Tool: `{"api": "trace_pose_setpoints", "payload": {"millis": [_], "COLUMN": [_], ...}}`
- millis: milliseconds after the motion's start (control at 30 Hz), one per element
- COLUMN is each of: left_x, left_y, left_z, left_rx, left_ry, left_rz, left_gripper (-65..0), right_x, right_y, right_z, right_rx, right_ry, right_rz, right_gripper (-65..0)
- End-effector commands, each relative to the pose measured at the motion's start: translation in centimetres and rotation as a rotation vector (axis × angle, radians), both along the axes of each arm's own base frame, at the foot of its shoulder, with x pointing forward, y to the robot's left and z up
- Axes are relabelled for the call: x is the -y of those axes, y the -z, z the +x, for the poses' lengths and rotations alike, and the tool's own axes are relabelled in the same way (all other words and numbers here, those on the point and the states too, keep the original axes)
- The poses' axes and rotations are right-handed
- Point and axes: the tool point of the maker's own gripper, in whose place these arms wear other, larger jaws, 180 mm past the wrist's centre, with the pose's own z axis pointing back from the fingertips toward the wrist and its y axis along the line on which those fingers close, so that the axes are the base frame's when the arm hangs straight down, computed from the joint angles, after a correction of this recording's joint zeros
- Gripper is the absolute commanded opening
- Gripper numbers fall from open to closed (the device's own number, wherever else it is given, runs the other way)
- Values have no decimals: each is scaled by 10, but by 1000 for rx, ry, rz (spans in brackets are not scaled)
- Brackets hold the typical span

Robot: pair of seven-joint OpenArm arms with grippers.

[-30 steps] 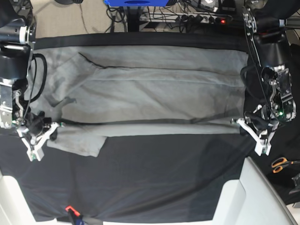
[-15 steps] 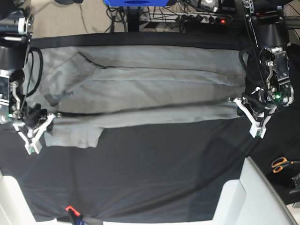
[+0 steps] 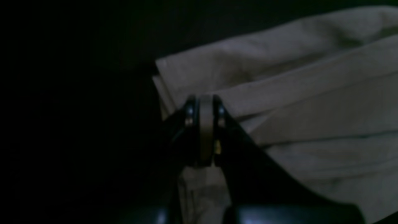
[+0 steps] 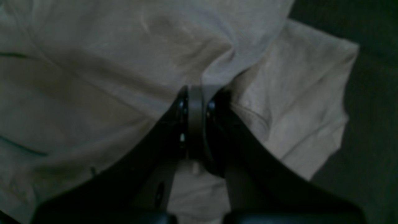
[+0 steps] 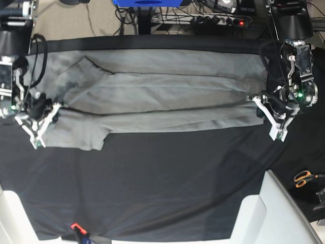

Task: Fold the T-shirt properly
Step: 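Lift the side edges with both grippers and fold toward the collar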

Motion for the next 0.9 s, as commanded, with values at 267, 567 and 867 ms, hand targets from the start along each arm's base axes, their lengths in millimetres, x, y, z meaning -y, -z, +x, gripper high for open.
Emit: {"api": "trace_pose_setpoints", "payload": {"millis": [267, 567, 867], "left_x": [-8, 12, 14], "left_y": [-14, 8, 8], "left_z": [12, -9, -7], "left_rx": [46, -10, 4], "left_ry": [5, 68, 74], "left_rz": [27, 16, 14], "left_gripper": [-650, -650, -650], "right_x": [7, 5, 9], "right_y": [-13, -11, -3], "right_z": [-8, -14, -20], "right_rx": [30, 26, -2], "right_ry": [19, 16, 33], "right_rz": [-43, -43, -41], "right_gripper": [-650, -650, -642]}}
